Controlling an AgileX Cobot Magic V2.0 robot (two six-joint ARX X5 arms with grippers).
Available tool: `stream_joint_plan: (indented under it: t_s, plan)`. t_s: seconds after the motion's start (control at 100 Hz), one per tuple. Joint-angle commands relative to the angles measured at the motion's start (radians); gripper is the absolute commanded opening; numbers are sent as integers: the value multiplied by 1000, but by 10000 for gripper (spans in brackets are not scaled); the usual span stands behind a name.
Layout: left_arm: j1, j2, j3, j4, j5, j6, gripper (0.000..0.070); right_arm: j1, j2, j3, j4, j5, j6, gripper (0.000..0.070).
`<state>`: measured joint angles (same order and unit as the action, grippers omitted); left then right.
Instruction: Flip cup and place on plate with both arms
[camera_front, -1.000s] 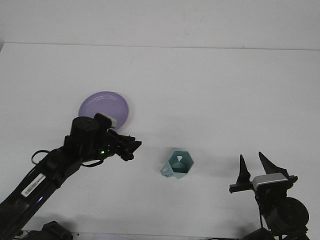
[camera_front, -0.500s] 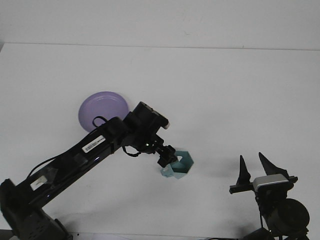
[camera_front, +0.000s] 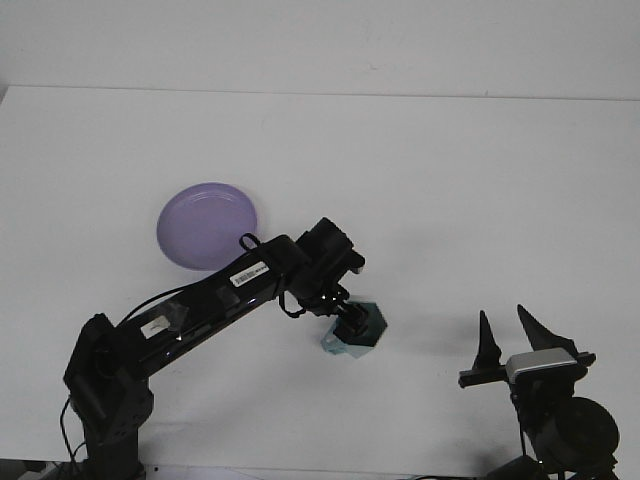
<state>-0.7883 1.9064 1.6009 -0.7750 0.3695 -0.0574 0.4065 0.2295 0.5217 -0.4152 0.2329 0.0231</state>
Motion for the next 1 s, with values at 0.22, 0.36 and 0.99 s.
stream_joint_plan:
  t_s: [0.22,0.36,0.99]
  plan:
    - [-25,49,24,13,-3,50,0,4,0,7,6,2,7,373]
    - [-28,49,25,10,-7,50,12,4,0,7,6,2,7,373]
    - [288,-47,296,-261,-87,78,13,4,0,7,3,3,8,373]
